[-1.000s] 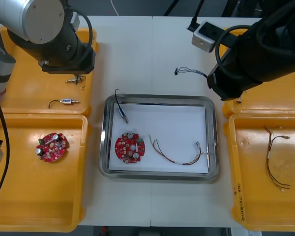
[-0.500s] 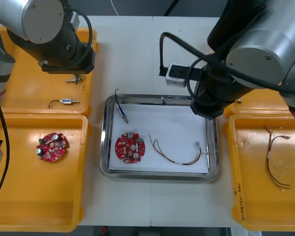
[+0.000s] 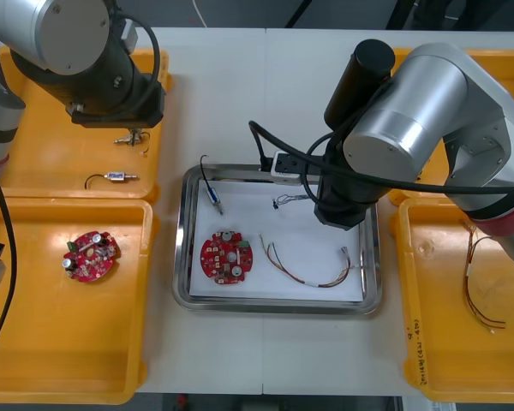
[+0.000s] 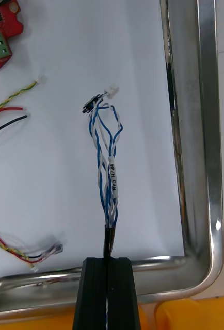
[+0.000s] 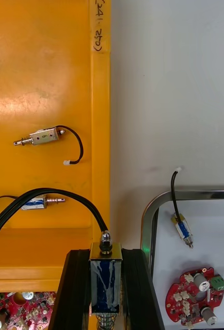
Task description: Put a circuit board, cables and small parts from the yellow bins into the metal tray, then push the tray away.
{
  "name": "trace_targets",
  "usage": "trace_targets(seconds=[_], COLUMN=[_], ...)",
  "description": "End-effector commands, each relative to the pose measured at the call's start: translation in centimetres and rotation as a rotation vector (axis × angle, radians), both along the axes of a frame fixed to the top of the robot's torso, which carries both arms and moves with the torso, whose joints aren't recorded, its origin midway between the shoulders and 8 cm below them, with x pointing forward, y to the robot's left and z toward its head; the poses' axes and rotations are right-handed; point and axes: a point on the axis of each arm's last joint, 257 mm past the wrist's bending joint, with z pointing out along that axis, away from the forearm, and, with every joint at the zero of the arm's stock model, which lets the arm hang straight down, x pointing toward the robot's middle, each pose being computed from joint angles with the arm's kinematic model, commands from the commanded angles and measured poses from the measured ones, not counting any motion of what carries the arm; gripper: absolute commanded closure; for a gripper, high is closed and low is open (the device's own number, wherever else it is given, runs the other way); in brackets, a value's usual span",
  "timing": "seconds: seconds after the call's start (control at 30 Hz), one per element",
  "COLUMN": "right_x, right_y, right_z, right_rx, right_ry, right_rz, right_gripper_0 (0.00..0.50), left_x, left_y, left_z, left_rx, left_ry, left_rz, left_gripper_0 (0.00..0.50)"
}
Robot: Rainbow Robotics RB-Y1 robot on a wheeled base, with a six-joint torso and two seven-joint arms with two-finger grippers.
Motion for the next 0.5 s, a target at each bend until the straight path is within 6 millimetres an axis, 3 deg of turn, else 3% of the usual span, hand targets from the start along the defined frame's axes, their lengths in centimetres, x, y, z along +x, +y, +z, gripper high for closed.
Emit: trace_targets(seconds=[0.03, 0.5], right_x=[0.1, 1.5], right_y=[0.4, -1.1], right_z=[-2.2, -6.1], right_rx=[-0.022, -0.066], right_ry=[-0.024, -0.023], right_rz=[0.053, 0.068], right_gripper_0=[0.5, 0.5], left_x=[-0.1, -0.1], left_y=[1.6, 1.6], left_z=[1.4, 1.4], left_rx=[0.002, 0.0], left_ry=[-0.034, -0.034], left_rz=[0.019, 0.018], left_gripper_0=[0.5, 0.5])
